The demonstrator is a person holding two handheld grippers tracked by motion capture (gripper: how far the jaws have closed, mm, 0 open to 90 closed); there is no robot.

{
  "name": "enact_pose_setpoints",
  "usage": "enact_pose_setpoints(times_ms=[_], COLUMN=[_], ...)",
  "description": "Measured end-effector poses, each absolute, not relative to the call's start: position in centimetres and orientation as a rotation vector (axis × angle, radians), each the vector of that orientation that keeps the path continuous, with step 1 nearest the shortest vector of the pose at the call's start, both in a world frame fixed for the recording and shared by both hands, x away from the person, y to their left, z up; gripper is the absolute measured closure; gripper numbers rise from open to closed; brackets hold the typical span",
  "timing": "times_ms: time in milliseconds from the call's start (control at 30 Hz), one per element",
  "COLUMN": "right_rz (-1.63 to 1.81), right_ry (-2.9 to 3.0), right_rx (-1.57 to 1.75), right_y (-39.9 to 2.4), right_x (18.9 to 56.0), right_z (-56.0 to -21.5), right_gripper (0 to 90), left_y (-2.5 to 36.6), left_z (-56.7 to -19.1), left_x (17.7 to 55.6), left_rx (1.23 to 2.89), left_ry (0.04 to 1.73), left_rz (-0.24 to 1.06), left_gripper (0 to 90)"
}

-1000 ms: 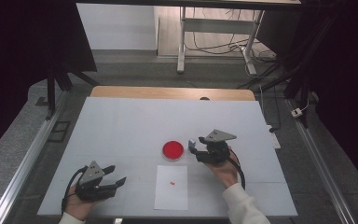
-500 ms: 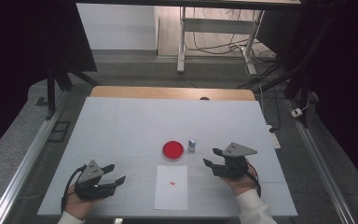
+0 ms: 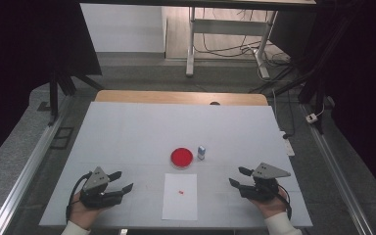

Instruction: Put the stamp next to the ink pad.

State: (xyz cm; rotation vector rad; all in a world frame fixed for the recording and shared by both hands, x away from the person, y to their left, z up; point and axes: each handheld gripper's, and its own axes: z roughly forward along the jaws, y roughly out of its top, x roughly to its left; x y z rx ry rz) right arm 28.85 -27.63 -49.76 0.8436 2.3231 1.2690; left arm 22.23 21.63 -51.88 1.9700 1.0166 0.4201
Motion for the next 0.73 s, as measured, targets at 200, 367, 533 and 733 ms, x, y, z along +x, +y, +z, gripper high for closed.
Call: enact_pose_setpoints(times_ms=[200, 367, 533, 733], right_rz=[1.272, 1.271, 1.277, 1.284], right_ry=[2.318, 2.311, 2.321, 2.316], right_rx=[0.863, 0.866, 0.862, 0.859], right_y=[-28.51, -28.72, -28.61, -28.67], right_x=[28.94, 28.97, 29.01, 29.00], right_z=[-50.01, -49.86, -49.99, -49.87], right_gripper=[41.3, 41.2, 41.1, 40.9], left_y=[21.54, 21.47, 21.50, 21.53], left_z=[-51.90, -51.95, -51.95, -52.00], left_x=[22.37, 22.43, 22.43, 22.42], left_rx=[1.971, 1.974, 1.976, 1.981], left_ry=[1.019, 1.017, 1.017, 1.016], left_rz=[0.423, 0.421, 0.423, 0.422], left_gripper=[36.6, 36.5, 36.4, 36.2])
